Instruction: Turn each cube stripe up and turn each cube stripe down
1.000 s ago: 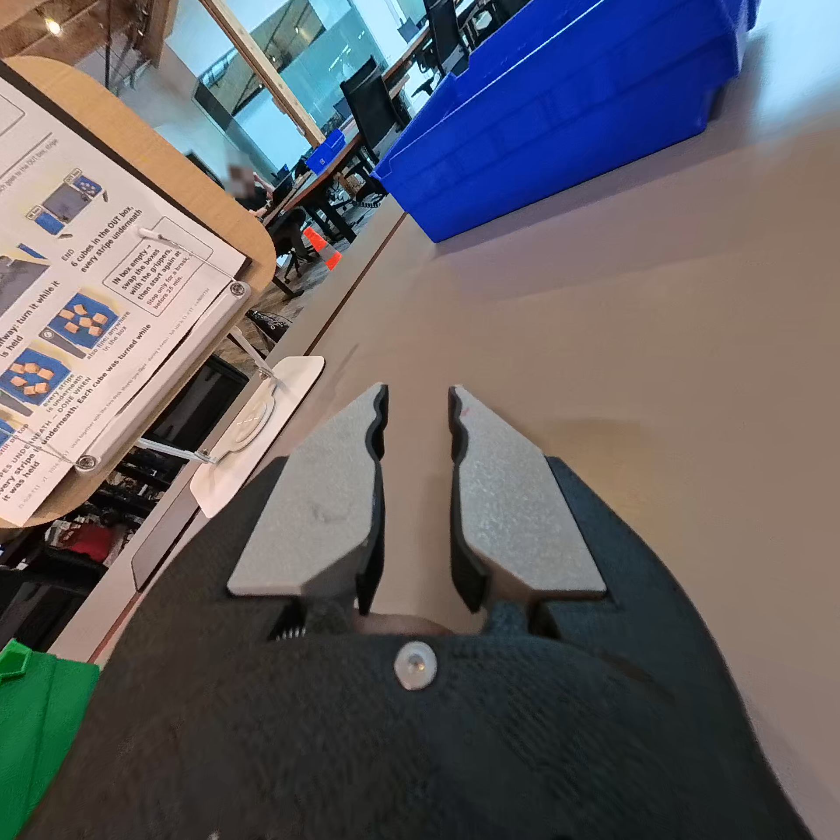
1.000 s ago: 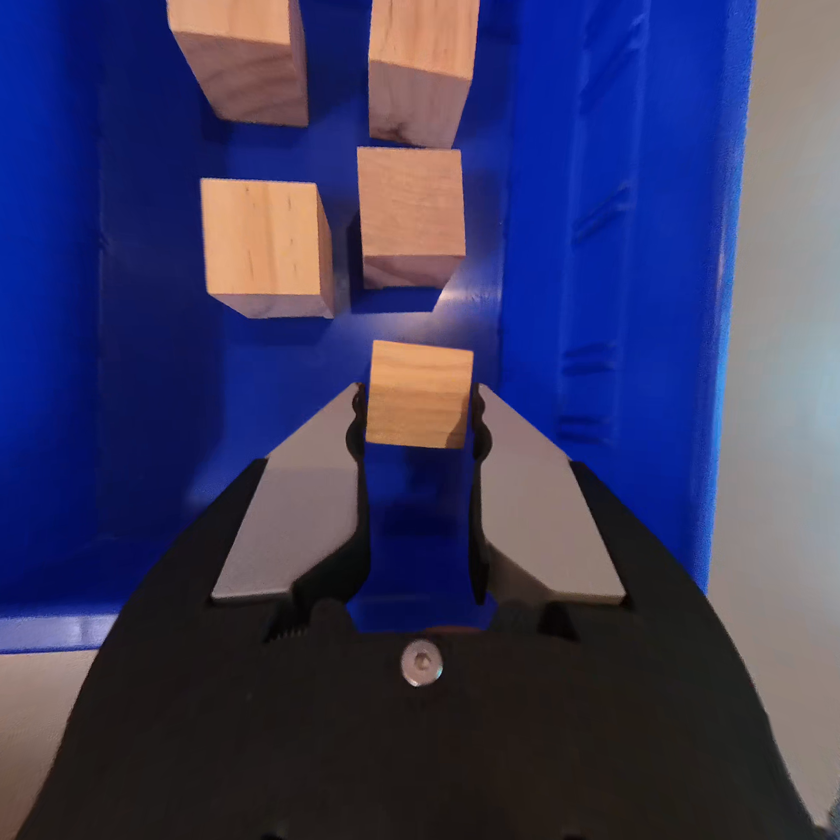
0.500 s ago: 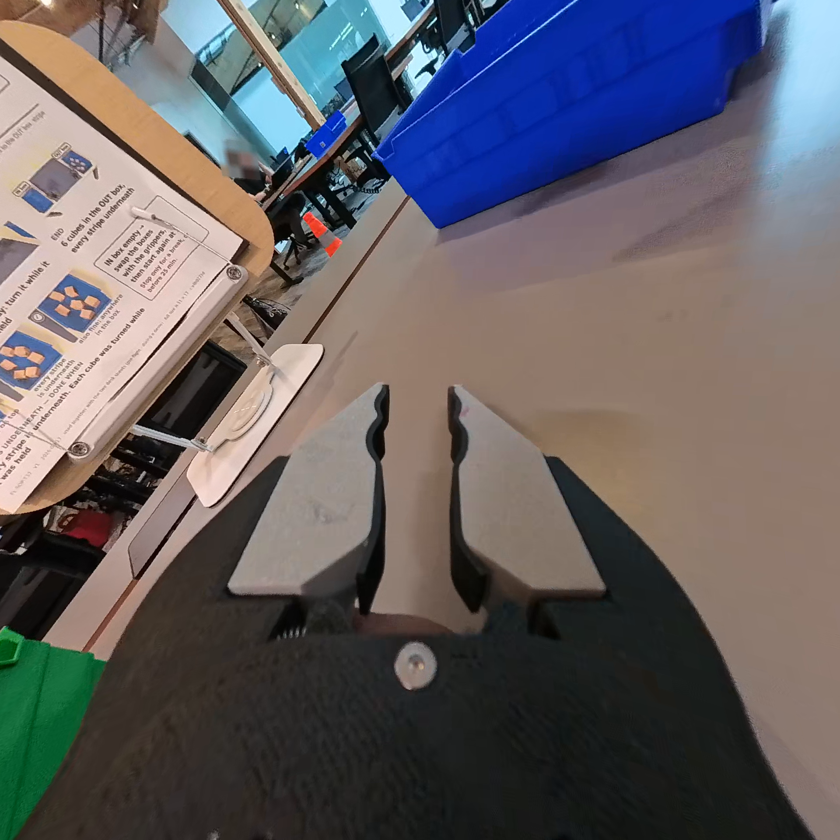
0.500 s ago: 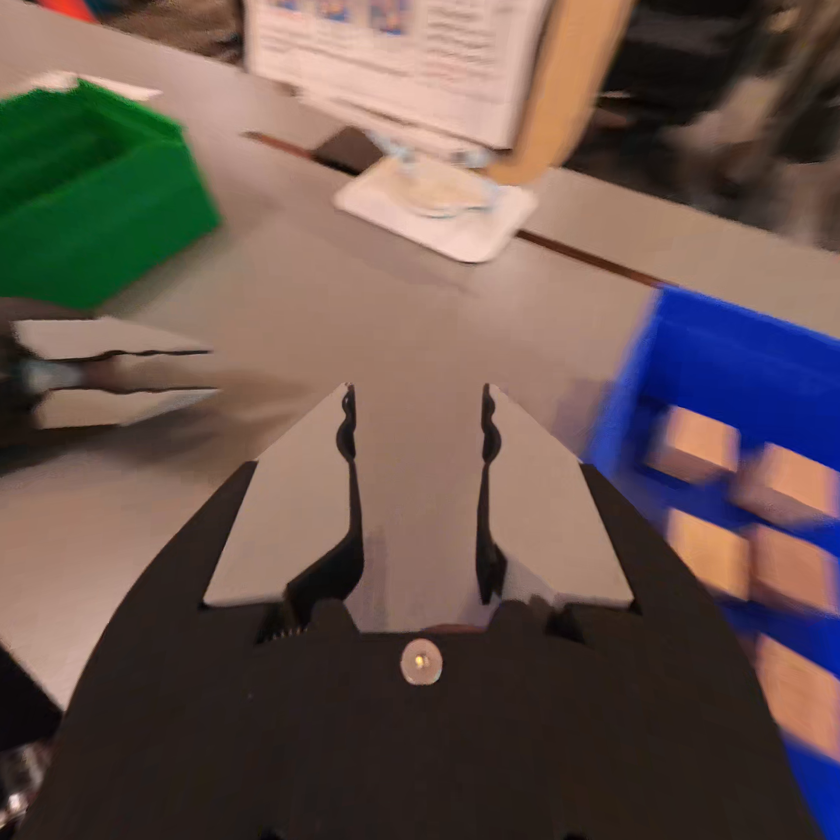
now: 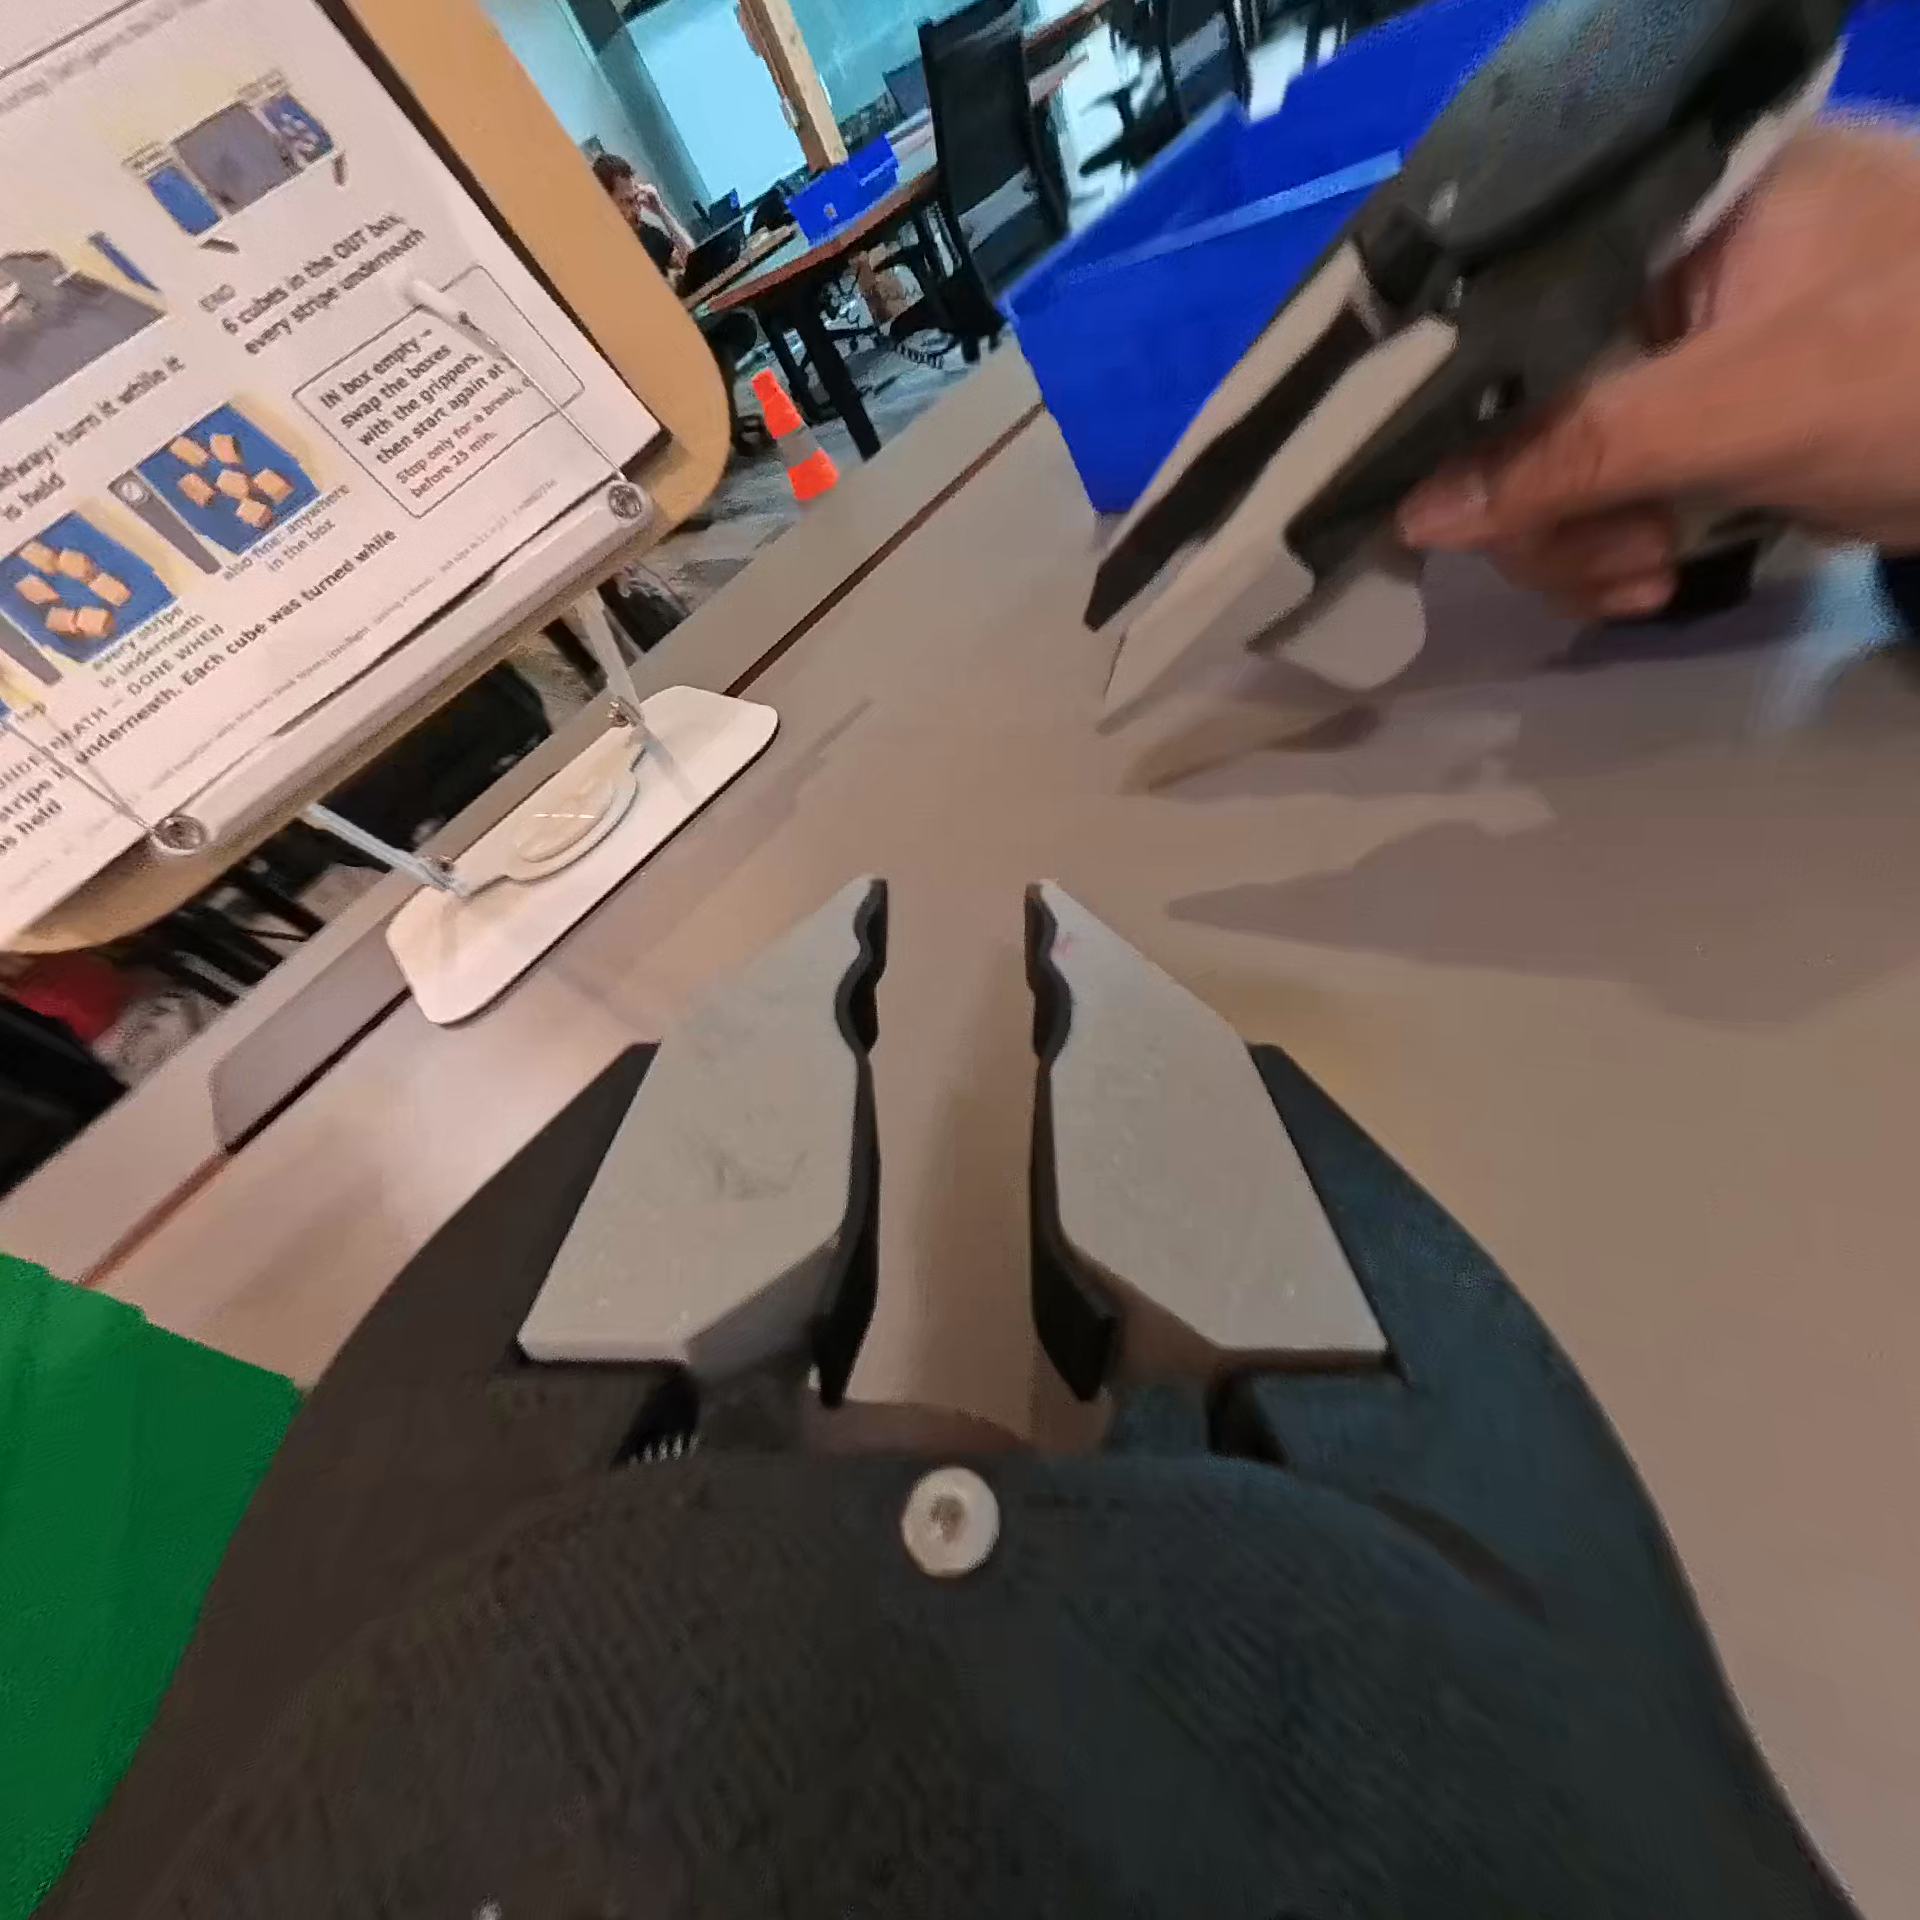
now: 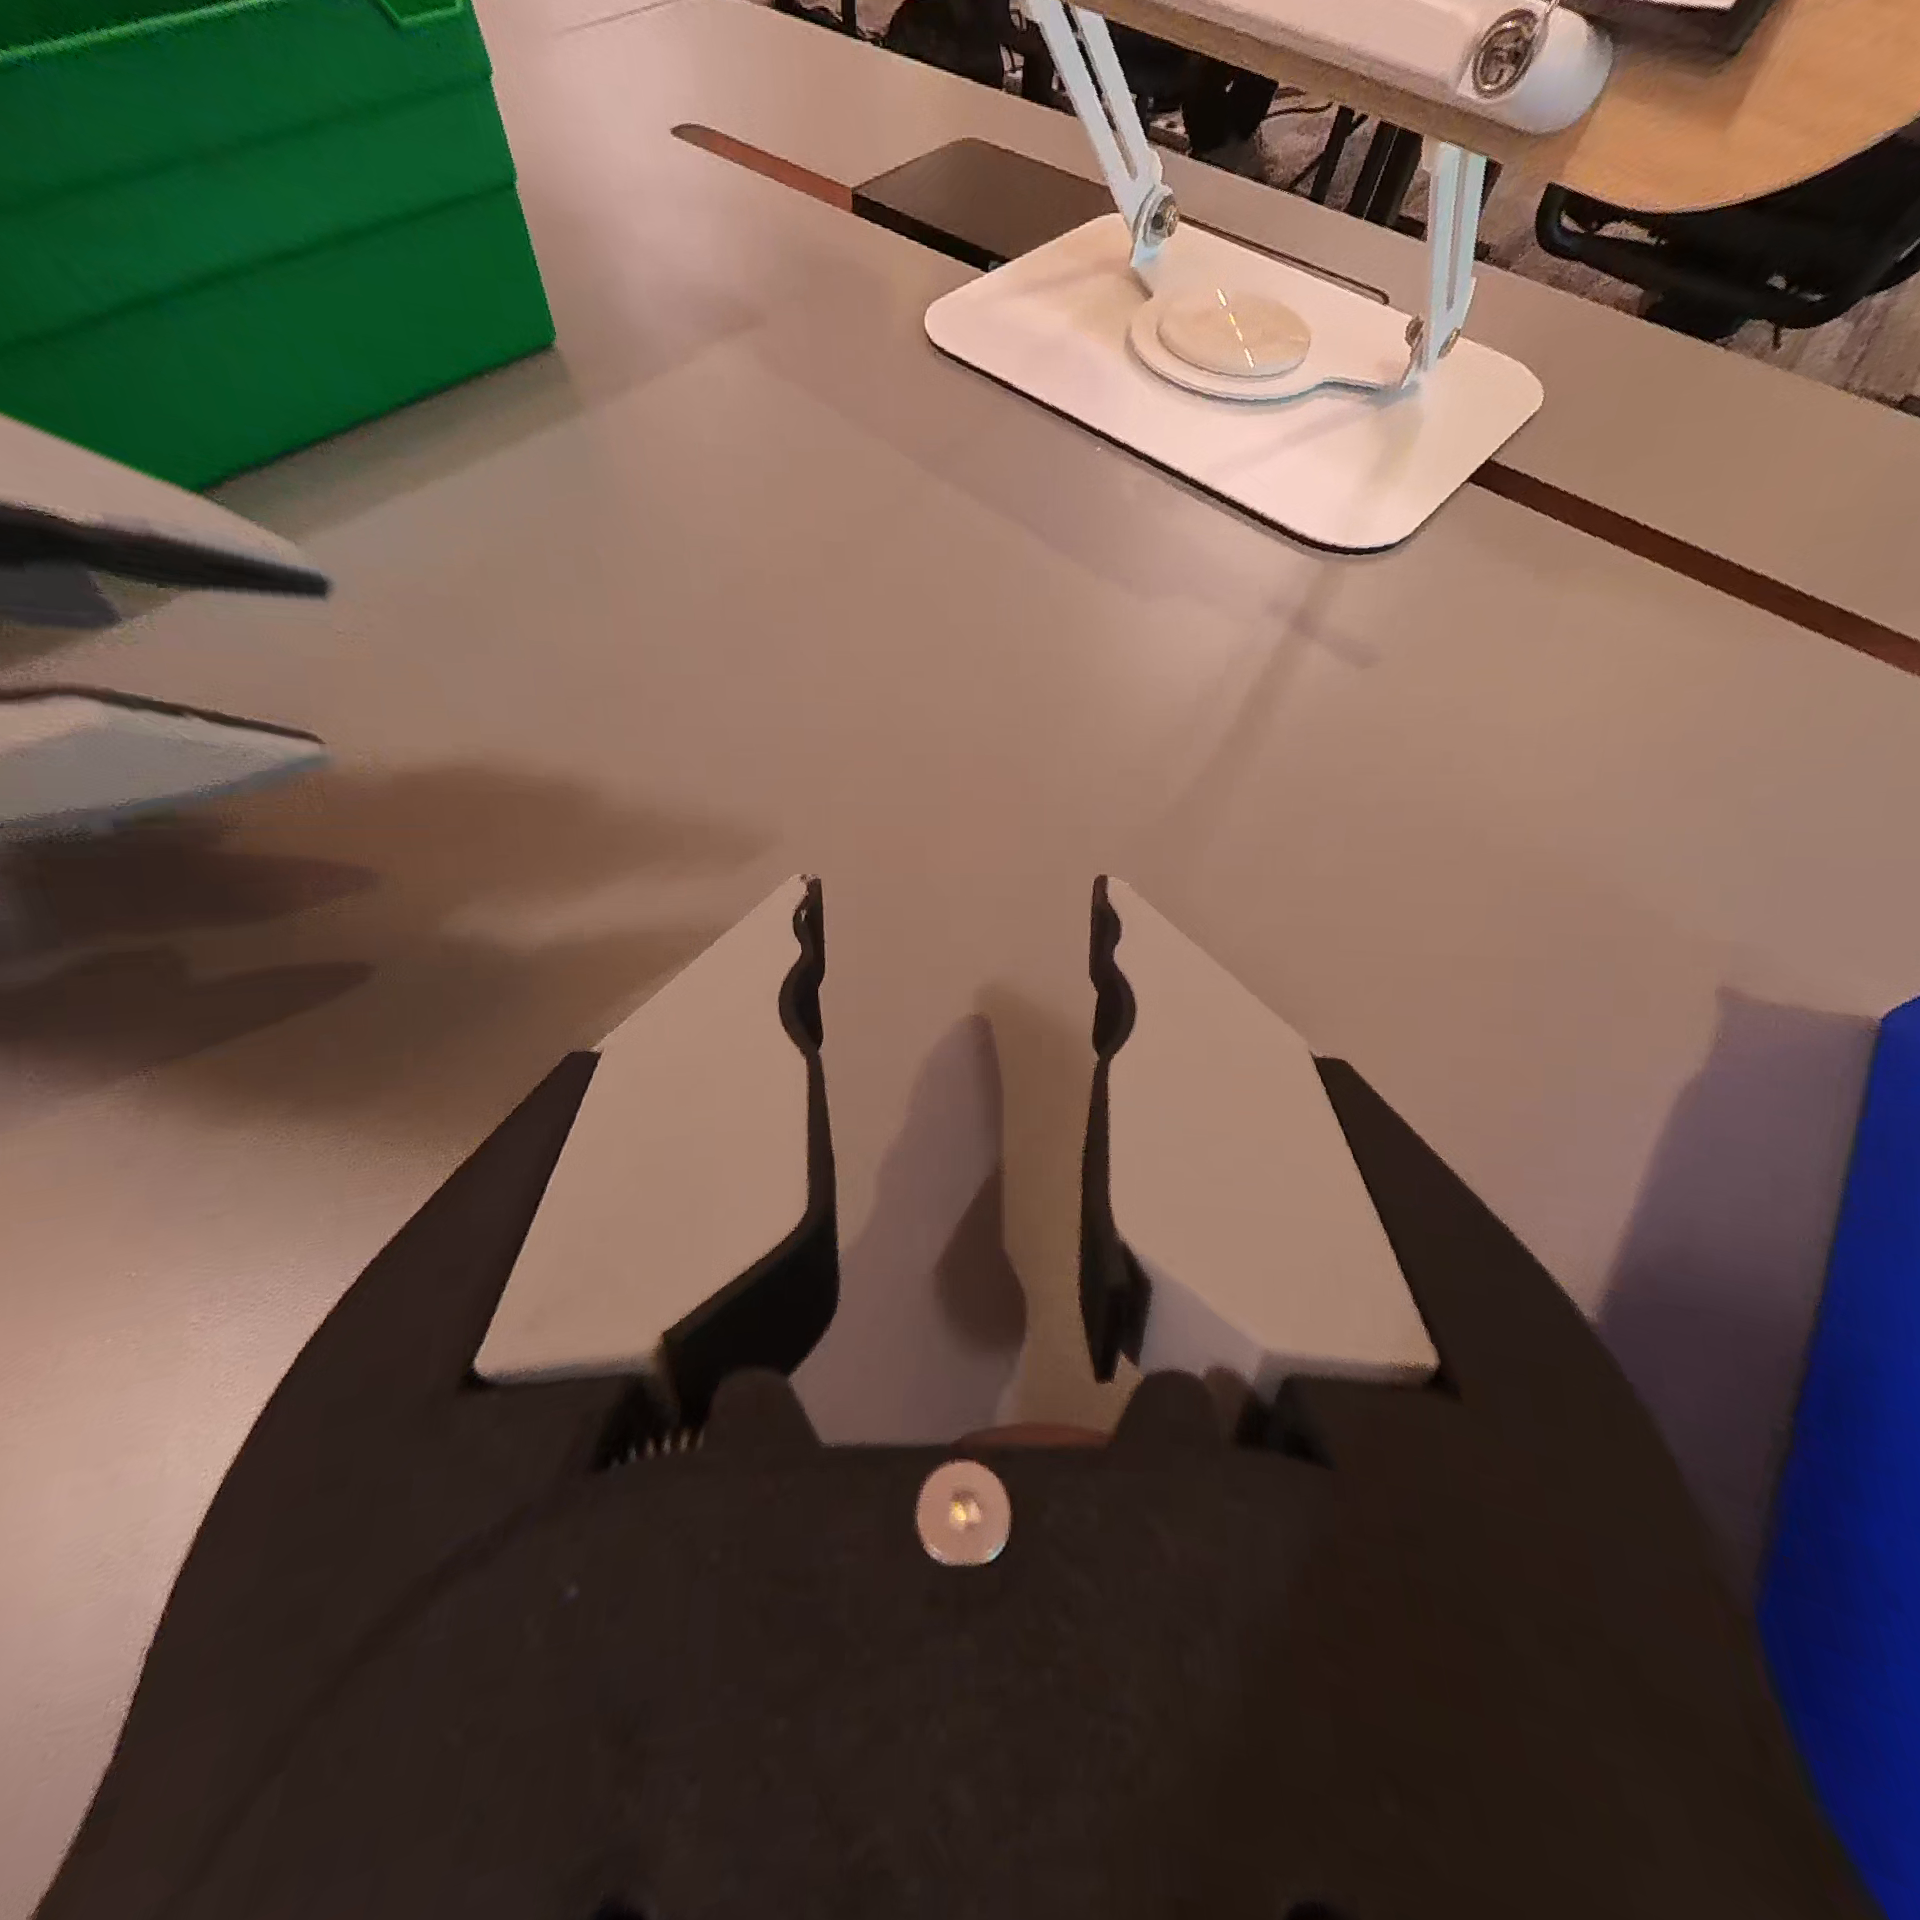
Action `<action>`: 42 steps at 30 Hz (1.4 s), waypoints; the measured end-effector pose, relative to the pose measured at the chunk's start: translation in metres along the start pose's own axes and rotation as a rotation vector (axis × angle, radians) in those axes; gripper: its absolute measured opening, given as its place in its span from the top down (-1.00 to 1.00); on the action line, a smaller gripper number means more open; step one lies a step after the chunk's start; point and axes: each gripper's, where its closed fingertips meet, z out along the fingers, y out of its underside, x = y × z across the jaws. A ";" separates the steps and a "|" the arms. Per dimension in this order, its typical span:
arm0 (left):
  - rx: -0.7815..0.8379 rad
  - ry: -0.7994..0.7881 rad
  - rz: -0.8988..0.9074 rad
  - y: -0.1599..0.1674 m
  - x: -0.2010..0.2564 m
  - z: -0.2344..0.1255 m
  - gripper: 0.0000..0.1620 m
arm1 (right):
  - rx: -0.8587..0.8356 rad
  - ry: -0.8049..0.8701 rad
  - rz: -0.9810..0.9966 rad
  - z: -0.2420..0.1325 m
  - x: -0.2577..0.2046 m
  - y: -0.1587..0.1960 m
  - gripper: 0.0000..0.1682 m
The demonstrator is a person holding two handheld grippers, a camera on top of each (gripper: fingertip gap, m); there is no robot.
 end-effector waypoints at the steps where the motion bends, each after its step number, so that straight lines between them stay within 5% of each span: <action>1: 0.018 0.018 -0.049 -0.008 0.000 -0.005 0.67 | -0.001 -0.007 -0.007 -0.001 -0.001 0.000 0.42; 4: 0.085 0.001 -0.143 -0.041 -0.023 -0.027 0.60 | -0.022 -0.018 -0.033 0.000 -0.007 0.002 0.42; 10: 0.258 -0.136 -0.373 -0.092 -0.145 -0.115 0.48 | -0.048 -0.013 -0.119 0.005 -0.019 0.006 0.43; 15: 0.034 -0.312 -0.514 -0.007 -0.242 -0.133 0.36 | -0.049 -0.020 -0.126 0.005 -0.023 0.006 0.43; 20: -0.395 -0.275 -0.602 0.103 -0.240 -0.095 -0.10 | -0.035 -0.012 -0.125 0.002 -0.020 0.002 0.43; 24: -0.589 -0.289 -0.563 0.146 -0.235 -0.074 0.00 | -0.030 -0.010 -0.115 0.001 -0.018 0.002 0.43; 32: -0.809 -0.275 -0.594 0.199 -0.229 -0.052 -0.04 | -0.023 -0.016 -0.136 -0.001 -0.023 -0.001 0.43; 35: -0.789 -0.253 -0.590 0.199 -0.229 -0.047 0.38 | -0.018 -0.016 -0.147 -0.001 -0.025 -0.002 0.44; 42: -0.747 -0.323 -0.474 0.188 -0.253 -0.061 0.41 | -0.015 -0.023 -0.146 -0.002 -0.026 -0.002 0.44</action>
